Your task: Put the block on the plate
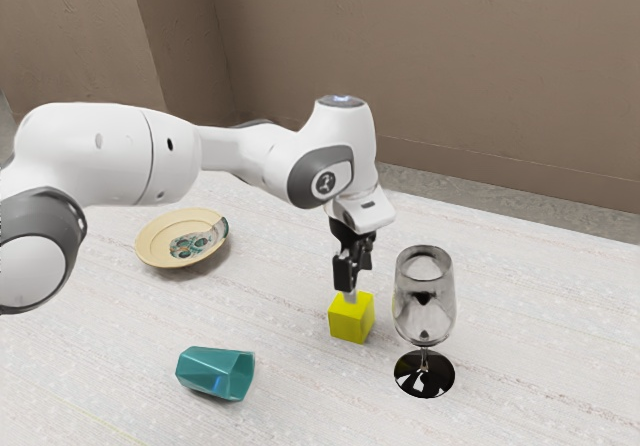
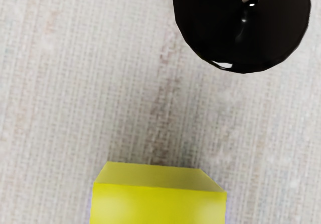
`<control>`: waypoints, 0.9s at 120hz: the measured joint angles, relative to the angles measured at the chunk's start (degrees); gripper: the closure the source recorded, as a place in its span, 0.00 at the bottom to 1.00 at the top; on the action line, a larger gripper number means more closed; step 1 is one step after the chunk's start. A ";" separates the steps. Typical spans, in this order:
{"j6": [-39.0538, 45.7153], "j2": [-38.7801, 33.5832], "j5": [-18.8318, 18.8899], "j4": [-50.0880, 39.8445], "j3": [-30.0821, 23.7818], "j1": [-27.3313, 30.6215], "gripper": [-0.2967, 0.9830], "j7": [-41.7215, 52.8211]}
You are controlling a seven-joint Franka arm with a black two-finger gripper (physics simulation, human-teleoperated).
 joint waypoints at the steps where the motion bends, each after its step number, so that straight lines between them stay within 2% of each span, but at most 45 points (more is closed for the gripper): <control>1: 0.14 0.03 -0.05 -0.13 0.00 0.00 0.23 0.02; 61: 7.34 0.50 -2.81 -7.67 -0.07 1.94 0.23 0.93; 108: 8.83 2.05 -3.22 -8.68 -0.08 2.71 0.23 0.81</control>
